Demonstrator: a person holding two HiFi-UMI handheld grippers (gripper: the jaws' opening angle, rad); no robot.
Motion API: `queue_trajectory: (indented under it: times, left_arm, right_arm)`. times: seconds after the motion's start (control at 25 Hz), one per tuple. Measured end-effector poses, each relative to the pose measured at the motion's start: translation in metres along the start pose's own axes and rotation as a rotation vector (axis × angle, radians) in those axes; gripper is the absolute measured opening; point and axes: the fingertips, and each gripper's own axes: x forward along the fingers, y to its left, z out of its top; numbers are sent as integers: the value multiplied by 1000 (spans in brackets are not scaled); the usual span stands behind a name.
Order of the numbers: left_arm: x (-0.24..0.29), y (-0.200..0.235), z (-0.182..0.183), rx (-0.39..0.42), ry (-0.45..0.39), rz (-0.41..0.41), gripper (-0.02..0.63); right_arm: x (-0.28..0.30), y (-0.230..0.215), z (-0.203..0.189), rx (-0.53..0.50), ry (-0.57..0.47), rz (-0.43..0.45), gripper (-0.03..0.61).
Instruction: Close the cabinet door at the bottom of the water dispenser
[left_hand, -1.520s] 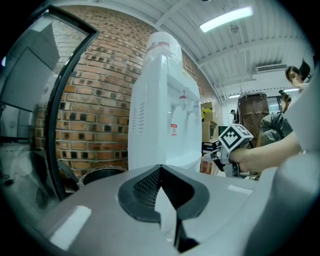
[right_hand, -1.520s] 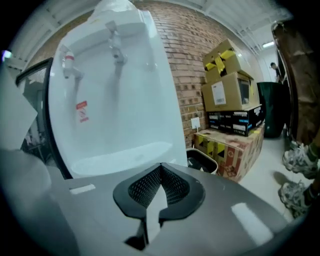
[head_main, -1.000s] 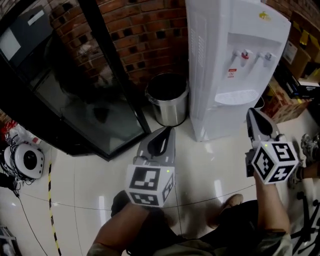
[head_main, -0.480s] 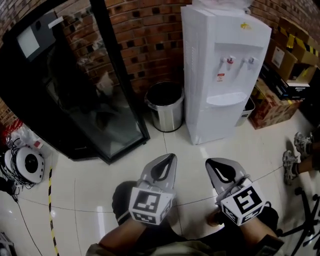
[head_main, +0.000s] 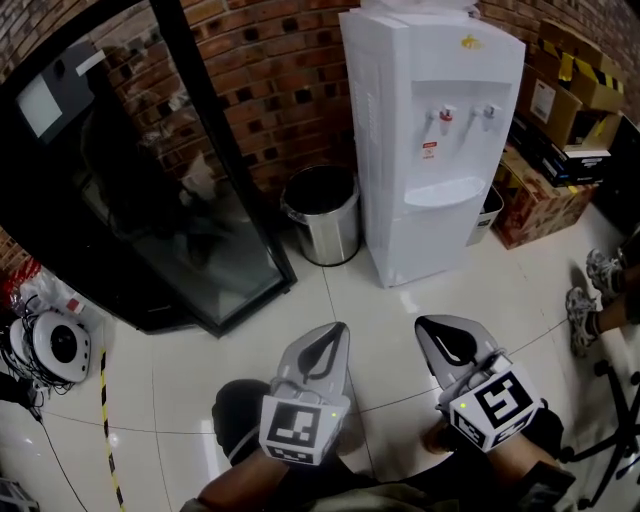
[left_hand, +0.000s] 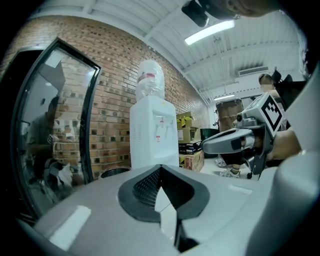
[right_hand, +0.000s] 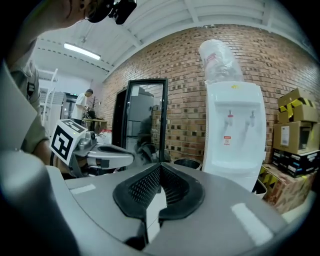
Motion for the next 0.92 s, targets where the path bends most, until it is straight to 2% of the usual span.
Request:
queue_trajectory:
  times: [0.12,0.24,0.28,0.36,0.44,0.52,0.6,0.68,0.92]
  left_arm:
    - [8,5,20,26,-10,-25,0]
    - [20,2,29,124,-21,-68,0]
    - [25,2,25,128,-23,-76,0]
    - [35,5,10,82,-9,-64,0]
    - [44,16,-5,10,20,-18,0]
    - [47,24,-5,-24,15,22,0]
    - [48,25,-3,-30,4,31,1]
    - [51,19,-5,-31,12,7,0]
    - [56,3,-9,15,18,-32,0]
  right_arm:
    - [2,2,8,12,-11,18,0]
    - [8,0,14,5,-22,18,0]
    - [10,-2,12,5,-19,13,0]
    - [16,-7,7,7,-4,5,0]
    - [22,-12,1,12,9,0,0]
    - [26,-14,-3,14,20,-2,0]
    - [28,-16,-6,14,31,-1,0]
    - [30,-17,-8,14,38,2,0]
    - [34,-17,-15,16,46,7,0]
